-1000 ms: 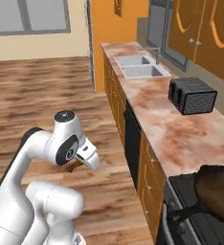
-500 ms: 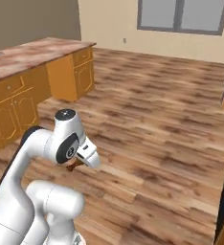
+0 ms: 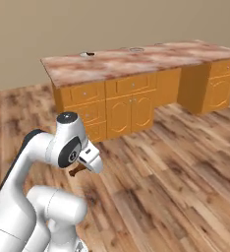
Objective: Take the chicken drumsticks from the pan and place one on each plate on the dining counter.
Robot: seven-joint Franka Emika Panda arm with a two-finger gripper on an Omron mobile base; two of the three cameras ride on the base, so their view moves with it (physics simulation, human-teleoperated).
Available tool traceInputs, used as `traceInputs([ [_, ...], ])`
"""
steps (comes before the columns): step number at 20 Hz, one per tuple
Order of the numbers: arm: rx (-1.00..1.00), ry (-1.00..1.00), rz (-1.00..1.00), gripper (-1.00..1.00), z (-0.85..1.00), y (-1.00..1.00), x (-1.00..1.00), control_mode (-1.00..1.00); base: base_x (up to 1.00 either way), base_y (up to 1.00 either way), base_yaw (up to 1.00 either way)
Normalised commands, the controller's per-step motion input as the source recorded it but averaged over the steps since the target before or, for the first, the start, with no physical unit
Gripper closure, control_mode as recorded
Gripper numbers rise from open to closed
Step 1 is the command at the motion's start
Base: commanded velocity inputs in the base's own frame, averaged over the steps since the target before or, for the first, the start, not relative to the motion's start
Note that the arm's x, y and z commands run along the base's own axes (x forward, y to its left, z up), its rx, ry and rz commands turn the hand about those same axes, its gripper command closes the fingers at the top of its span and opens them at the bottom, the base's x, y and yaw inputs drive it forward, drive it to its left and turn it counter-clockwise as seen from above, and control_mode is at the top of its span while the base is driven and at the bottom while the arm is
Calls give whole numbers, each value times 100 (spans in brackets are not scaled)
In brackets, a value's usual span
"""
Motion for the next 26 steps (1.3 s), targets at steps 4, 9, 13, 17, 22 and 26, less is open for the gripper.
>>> traceInputs([
  [4,0,0,0,100,0,0,0,100,5,63,75],
  [9,0,0,0,100,0,0,0,100,-8,75,34],
  [13,0,0,0,100,0,0,0,100,13,83,8],
  [17,0,0,0,100,0,0,0,100,19,100,7],
  [22,0,0,0,100,0,0,0,100,42,95,5],
  [26,0,0,0,100,0,0,0,100,92,78,1],
])
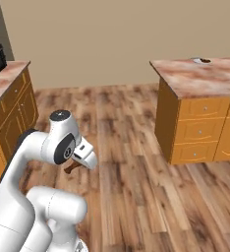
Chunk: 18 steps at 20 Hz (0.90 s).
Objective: Take the chicken drumsticks from the pan and place one on each plate on the dining counter.
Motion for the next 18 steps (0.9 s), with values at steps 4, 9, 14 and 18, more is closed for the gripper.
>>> traceInputs([
  [4,0,0,0,100,0,0,0,100,100,67,0],
  [9,0,0,0,100,0,0,0,100,100,48,0],
  [14,0,0,0,100,0,0,0,100,100,36,-7],
  [18,0,0,0,100,0,0,0,100,100,23,-13],
])
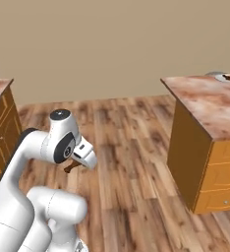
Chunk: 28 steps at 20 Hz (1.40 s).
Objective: Take the chicken drumsticks from the pan and place one on each plate on the dining counter.
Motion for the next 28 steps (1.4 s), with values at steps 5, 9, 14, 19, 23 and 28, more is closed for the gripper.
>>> traceInputs([
  [5,0,0,0,100,0,0,0,100,100,13,-11],
  [9,0,0,0,100,0,0,0,100,100,9,-9],
  [14,0,0,0,100,0,0,0,100,98,1,-10],
  [19,0,0,0,100,0,0,0,100,94,0,-12],
  [23,0,0,0,100,0,0,0,100,95,0,-12],
  [28,0,0,0,100,0,0,0,100,99,3,-12],
])
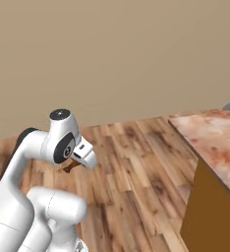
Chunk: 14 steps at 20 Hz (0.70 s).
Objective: Take the chicken drumsticks from the pan and place one on each plate on the dining counter.
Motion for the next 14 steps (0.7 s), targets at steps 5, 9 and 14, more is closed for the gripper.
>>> traceInputs([
  [5,0,0,0,100,0,0,0,100,100,12,-12],
  [9,0,0,0,100,0,0,0,100,100,18,-15],
  [14,0,0,0,100,0,0,0,100,96,24,-29],
])
